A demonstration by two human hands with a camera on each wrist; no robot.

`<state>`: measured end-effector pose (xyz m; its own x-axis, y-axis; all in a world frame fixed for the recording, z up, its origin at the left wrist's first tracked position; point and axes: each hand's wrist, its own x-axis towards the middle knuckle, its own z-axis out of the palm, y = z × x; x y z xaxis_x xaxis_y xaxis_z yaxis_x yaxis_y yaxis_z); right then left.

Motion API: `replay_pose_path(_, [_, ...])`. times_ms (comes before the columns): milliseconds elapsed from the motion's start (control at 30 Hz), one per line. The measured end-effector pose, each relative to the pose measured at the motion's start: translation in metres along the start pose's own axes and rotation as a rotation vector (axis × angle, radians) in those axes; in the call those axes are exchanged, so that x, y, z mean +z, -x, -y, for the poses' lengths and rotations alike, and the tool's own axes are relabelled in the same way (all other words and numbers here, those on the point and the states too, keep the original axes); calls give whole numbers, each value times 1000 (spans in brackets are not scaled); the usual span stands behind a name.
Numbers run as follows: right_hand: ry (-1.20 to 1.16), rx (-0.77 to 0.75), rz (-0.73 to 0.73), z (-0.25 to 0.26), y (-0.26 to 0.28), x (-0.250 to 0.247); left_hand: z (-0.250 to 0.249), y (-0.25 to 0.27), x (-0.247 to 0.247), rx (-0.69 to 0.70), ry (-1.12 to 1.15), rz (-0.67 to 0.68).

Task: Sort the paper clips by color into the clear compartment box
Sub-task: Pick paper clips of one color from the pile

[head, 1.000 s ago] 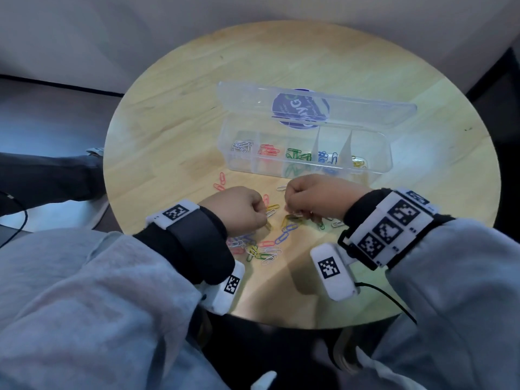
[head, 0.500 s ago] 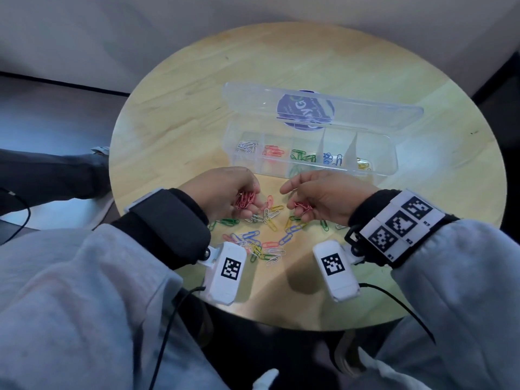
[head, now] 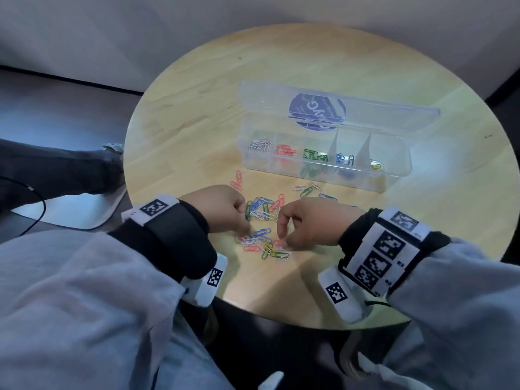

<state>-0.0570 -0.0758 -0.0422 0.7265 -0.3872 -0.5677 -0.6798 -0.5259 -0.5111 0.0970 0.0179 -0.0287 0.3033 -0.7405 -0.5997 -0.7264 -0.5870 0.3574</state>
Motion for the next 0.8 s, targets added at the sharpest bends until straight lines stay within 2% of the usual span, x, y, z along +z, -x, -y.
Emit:
replay_pose_path(233, [205,-42,-59,6,-2,7,1,-2,10,28,-229,0])
replay_pose_path(467, [292,-10,-38,3,-5,7,3,-11,14,30,-212,-1])
replay_pose_path(600, [193,5,-47,-7,-4,0,6,-14,14,38,-132,35])
replay_pose_path(800, [-164,45,-86,-17,-2,-24,2,-10,2,78,101,42])
